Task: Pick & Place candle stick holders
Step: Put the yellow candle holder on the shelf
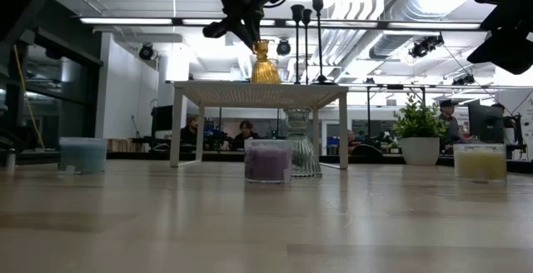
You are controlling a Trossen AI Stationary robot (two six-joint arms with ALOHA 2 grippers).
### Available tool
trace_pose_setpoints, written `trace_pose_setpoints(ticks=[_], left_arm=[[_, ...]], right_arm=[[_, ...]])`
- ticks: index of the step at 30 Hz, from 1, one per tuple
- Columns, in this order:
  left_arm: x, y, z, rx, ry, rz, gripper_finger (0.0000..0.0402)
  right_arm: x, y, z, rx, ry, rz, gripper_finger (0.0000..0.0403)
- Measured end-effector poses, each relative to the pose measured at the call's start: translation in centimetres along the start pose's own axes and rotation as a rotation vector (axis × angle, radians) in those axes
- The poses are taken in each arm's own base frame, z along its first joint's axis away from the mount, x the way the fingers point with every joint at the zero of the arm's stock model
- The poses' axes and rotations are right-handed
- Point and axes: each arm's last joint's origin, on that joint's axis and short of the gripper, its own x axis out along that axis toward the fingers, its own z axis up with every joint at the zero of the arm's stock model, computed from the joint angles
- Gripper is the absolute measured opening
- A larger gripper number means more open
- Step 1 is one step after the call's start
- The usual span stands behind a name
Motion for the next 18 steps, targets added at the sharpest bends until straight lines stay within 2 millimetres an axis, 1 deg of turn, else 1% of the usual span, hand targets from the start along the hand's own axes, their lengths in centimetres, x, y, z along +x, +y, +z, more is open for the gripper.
trace_pose_setpoints(ticks=[2,6,18], left_arm=[[0.0,0.0,0.0,0.0,0.001,0.0,0.002],[0.67,-0.15,0.1,-0.007,0.014,-0.011,0.002],[0.61,-0.14,0.08,-0.004,0.014,-0.01,0.0021]], right_arm=[[0.0,0.0,0.0,0.0,0.0,0.0,0.0239],[0.0,0.0,0.0,-0.001,0.0,0.0,0.0239],[0.0,0.0,-0.01,-0.001,0.001,-0.001,0.0239]])
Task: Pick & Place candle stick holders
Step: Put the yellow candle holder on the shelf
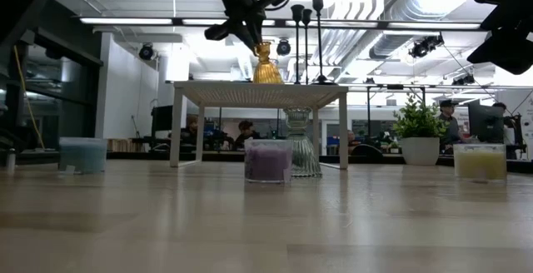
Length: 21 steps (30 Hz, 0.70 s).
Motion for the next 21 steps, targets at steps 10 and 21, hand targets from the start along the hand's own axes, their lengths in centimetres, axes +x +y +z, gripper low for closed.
trace_pose_setpoints(ticks=[10,21], left_arm=[[0.0,-0.01,0.02,-0.002,-0.003,0.0,0.0071],[-0.17,-0.21,0.46,0.057,-0.069,-0.002,0.0079]], right_arm=[[0.0,-0.01,0.0,0.0,0.0,-0.001,0.0239],[0.0,0.03,-0.05,0.008,0.017,0.01,0.0239]])
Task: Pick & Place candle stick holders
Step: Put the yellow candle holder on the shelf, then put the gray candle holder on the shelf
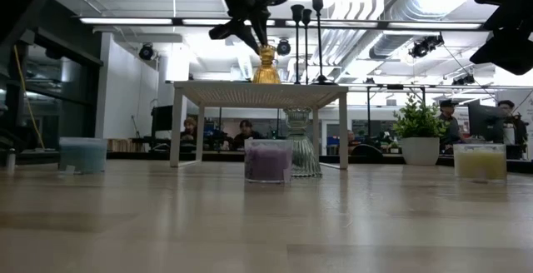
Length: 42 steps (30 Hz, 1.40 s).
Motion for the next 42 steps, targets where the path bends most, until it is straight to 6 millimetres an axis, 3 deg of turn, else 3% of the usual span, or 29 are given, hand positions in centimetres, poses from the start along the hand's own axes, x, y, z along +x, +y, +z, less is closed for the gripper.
trace_pose_setpoints(ticks=[11,21,26,30,34,42], left_arm=[[-0.6,0.0,0.0,0.03,-0.005,0.0,0.0124],[-6.7,0.1,0.3,0.099,-0.086,0.079,0.0124],[-8.1,0.6,-1.1,0.109,-0.03,0.097,0.0124],[-8.3,-0.1,-2.5,0.127,0.028,0.134,0.0124],[-8.4,-1.7,-4.0,0.207,0.037,0.137,0.0124],[-9.0,-5.7,-8.0,0.558,0.026,0.119,0.0123]], right_arm=[[0.0,0.0,0.0,0.015,0.001,0.0,0.0239],[0.0,0.0,0.0,0.022,0.002,0.0,0.0239],[0.0,0.0,0.0,0.022,0.002,0.0,0.0239],[0.0,0.0,0.0,0.021,0.002,0.0,0.0239],[0.0,-0.1,0.0,0.018,0.003,-0.007,0.0239],[0.0,-0.2,-0.1,0.01,0.012,-0.022,0.0239]])
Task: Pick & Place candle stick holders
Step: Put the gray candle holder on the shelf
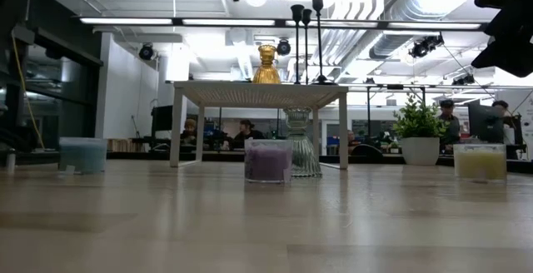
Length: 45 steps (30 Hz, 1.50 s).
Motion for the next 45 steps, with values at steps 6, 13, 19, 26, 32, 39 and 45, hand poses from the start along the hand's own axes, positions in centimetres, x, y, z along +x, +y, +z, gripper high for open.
trace_pose_setpoints(ticks=[6,13,19,26,32,39,45], left_arm=[[-0.3,-4.2,-1.3,0.215,0.005,-0.061,0.0123],[2.2,-8.8,-3.0,0.385,0.043,-0.132,0.0123],[7.2,-11.8,-5.8,0.407,0.082,-0.134,0.0123],[11.7,-13.5,-9.8,0.351,0.044,-0.169,0.0123],[13.5,-12.5,-12.8,0.209,-0.052,-0.232,0.0123],[15.1,-10.8,-15.7,0.136,-0.237,-0.284,0.0123],[18.2,-9.2,-17.8,0.056,-0.36,-0.322,0.0123]], right_arm=[[0.0,-0.1,0.0,-0.004,0.004,-0.006,0.0239],[0.0,-0.1,0.0,-0.007,0.005,-0.006,0.0239],[0.0,-0.1,-0.1,-0.008,0.009,-0.003,0.0239],[0.0,0.0,-0.2,-0.012,0.044,0.018,0.0239],[0.0,-0.1,-0.3,-0.013,0.073,0.024,0.0239],[0.0,-0.1,-0.3,-0.026,0.067,0.013,0.0239],[0.0,-0.3,-0.3,-0.06,0.053,-0.018,0.0239]])
